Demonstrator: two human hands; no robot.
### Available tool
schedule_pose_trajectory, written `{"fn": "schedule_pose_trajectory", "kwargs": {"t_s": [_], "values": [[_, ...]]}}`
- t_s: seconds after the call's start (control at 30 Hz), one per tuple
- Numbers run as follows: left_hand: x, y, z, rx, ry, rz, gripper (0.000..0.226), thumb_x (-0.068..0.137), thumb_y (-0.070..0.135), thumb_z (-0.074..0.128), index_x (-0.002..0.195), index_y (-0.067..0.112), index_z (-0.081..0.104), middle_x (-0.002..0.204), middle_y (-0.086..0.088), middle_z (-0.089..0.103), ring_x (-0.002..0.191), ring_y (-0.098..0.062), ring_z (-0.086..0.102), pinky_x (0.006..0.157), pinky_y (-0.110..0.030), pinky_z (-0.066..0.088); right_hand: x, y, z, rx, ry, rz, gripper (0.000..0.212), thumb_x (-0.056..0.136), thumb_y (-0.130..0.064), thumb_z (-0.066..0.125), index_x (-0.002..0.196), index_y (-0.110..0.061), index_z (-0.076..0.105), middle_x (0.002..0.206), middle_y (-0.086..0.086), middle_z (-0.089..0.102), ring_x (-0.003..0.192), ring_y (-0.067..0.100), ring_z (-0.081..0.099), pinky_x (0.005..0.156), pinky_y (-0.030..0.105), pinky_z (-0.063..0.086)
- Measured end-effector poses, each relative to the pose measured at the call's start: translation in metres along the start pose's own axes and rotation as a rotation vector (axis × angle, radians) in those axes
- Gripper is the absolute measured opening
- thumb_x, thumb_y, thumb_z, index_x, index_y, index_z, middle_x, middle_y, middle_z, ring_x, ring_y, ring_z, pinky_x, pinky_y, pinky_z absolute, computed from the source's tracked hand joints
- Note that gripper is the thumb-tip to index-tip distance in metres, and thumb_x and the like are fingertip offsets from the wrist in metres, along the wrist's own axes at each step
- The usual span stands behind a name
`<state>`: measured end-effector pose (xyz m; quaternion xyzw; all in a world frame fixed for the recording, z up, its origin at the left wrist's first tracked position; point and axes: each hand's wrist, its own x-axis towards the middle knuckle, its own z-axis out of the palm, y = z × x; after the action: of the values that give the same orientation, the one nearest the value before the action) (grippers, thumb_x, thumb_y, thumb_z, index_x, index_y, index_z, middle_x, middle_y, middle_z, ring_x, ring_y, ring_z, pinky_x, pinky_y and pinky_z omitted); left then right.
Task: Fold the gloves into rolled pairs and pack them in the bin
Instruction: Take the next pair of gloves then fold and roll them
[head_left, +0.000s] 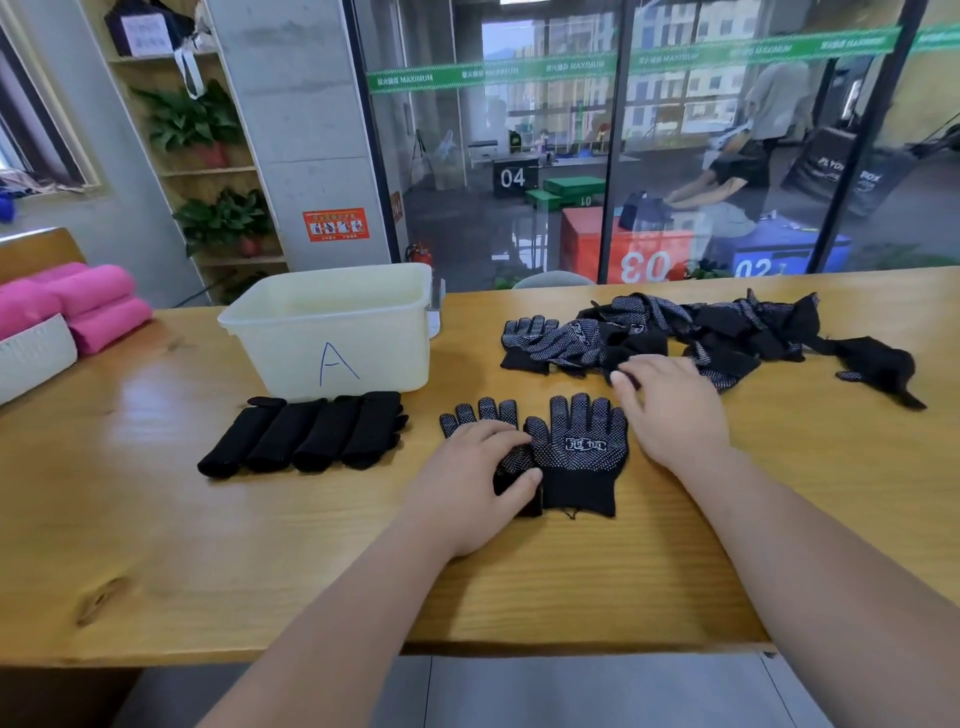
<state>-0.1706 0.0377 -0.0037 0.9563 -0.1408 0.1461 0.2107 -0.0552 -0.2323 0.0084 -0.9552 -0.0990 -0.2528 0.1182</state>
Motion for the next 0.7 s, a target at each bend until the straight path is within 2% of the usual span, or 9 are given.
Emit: {"fn": "schedule_pose_trajectory", "kwargs": {"t_s": [0.07,0.17,0.23,0.33,0.4,0.47,0.53,0.63,0.7], "values": [[0.001,0.000,0.000,0.042,0.001,-0.054,0.057,0.102,0.063,0.048,0.151,0.035,0.053,0.156,0.017,0.047,0.148,-0.007,0.034,0.124,-0.033,0.030,-0.014,-0.020,-0.008,0.056,-0.026,-0.150,0.059,0.104,-0.067,0.032,0.132,-0.031,0.068,0.137,-0.012,0.064,0.129,0.017,0.050,0.101,0.041,0.052],[0.003,-0.002,0.003,0.093,-0.038,-0.110,0.064,0.100,0.067,0.047,0.156,0.035,0.048,0.164,0.013,0.041,0.154,-0.010,0.029,0.128,-0.037,0.026,-0.033,-0.041,-0.004,0.008,-0.260,-0.262,0.069,0.096,-0.081,0.032,0.142,-0.040,0.062,0.149,-0.016,0.055,0.137,0.014,0.044,0.109,0.040,0.047],[0.005,-0.002,0.003,0.121,-0.101,-0.136,0.068,0.101,0.070,0.042,0.160,0.037,0.041,0.170,0.012,0.031,0.159,-0.013,0.019,0.131,-0.040,0.020,-0.037,-0.040,-0.004,0.012,-0.307,-0.237,0.070,0.094,-0.083,0.034,0.147,-0.042,0.057,0.154,-0.015,0.050,0.142,0.014,0.040,0.115,0.040,0.043],[0.007,0.002,0.001,0.228,-0.230,-0.148,0.071,0.104,0.071,0.024,0.167,0.040,0.020,0.177,0.010,0.010,0.163,-0.016,0.001,0.133,-0.042,0.008,-0.044,-0.033,-0.014,0.039,-0.329,-0.162,0.065,0.097,-0.078,0.038,0.151,-0.043,0.051,0.160,-0.016,0.044,0.147,0.013,0.034,0.116,0.040,0.042],[0.007,0.004,-0.001,0.268,-0.289,-0.135,0.070,0.106,0.069,0.018,0.169,0.038,0.011,0.177,0.007,0.003,0.164,-0.020,-0.003,0.133,-0.044,0.005,-0.051,-0.030,-0.020,0.026,-0.359,-0.145,0.065,0.098,-0.077,0.038,0.153,-0.043,0.048,0.162,-0.015,0.041,0.149,0.013,0.032,0.118,0.040,0.040],[0.006,0.004,-0.005,0.281,-0.344,-0.119,0.070,0.107,0.067,0.020,0.169,0.035,0.012,0.178,0.005,0.004,0.164,-0.023,-0.001,0.133,-0.046,0.008,-0.057,-0.027,-0.026,0.033,-0.406,-0.154,0.062,0.100,-0.074,0.041,0.154,-0.043,0.047,0.163,-0.015,0.039,0.151,0.013,0.031,0.120,0.041,0.038],[0.001,0.006,-0.014,0.269,-0.371,-0.108,0.070,0.107,0.066,0.027,0.168,0.032,0.021,0.177,0.004,0.012,0.163,-0.024,0.007,0.132,-0.046,0.014,-0.062,-0.025,-0.035,0.048,-0.447,-0.159,0.058,0.101,-0.070,0.045,0.152,-0.043,0.049,0.163,-0.015,0.040,0.151,0.013,0.031,0.120,0.041,0.037],[-0.002,0.014,-0.020,0.244,-0.248,-0.092,0.062,0.110,0.057,0.031,0.164,0.027,0.035,0.171,0.002,0.029,0.159,-0.025,0.023,0.129,-0.045,0.022,-0.060,-0.032,-0.043,0.070,-0.437,-0.141,0.062,0.104,-0.068,0.037,0.156,-0.035,0.047,0.167,-0.011,0.036,0.155,0.017,0.028,0.125,0.043,0.032],[0.001,0.017,-0.015,0.235,-0.173,-0.129,0.060,0.112,0.051,0.028,0.166,0.025,0.028,0.174,0.001,0.023,0.161,-0.026,0.015,0.130,-0.045,0.017,-0.058,-0.046,-0.039,0.063,-0.465,-0.100,0.069,0.107,-0.065,0.029,0.163,-0.025,0.035,0.173,-0.004,0.025,0.160,0.022,0.018,0.129,0.045,0.022]]}}
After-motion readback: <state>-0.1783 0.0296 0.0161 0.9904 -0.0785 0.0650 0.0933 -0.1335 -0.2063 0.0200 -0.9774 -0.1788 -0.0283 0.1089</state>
